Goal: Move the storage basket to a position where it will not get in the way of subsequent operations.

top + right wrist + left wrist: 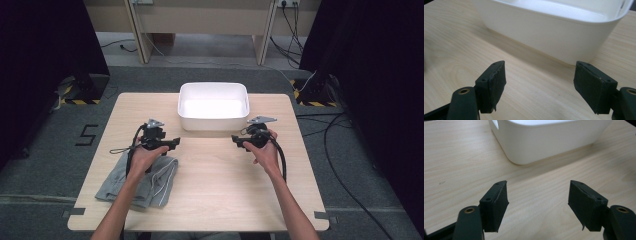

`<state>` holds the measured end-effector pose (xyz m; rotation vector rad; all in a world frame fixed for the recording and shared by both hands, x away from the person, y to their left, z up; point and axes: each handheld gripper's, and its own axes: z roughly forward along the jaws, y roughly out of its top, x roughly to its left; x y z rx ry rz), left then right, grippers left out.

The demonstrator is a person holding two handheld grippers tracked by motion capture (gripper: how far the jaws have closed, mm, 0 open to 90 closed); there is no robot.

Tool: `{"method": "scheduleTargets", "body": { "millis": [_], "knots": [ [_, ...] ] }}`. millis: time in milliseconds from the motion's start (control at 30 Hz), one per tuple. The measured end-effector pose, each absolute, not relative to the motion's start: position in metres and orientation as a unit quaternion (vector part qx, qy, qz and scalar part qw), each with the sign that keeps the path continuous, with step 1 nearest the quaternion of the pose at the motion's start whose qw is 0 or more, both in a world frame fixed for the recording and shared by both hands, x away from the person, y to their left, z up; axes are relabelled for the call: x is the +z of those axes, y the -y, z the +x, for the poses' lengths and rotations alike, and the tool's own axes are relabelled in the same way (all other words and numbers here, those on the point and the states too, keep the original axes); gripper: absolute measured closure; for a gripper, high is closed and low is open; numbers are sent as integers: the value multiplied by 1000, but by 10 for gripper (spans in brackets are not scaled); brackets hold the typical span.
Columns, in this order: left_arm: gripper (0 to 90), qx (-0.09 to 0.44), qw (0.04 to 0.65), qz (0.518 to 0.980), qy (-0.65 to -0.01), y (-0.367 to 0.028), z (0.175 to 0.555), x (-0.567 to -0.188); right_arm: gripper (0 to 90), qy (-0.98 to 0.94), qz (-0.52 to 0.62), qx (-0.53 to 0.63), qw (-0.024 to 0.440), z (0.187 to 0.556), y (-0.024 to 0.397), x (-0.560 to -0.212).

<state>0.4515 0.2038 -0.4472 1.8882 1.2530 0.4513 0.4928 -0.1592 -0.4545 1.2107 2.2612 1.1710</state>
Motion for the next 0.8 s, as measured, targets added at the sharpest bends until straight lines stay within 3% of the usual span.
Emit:
{"method": "scheduleTargets", "body": {
  "millis": [800],
  "knots": [
    [273,178,425,740,-490,-241,388,-446,271,-812,370,424,156,451,131,-451]
  ]
}}
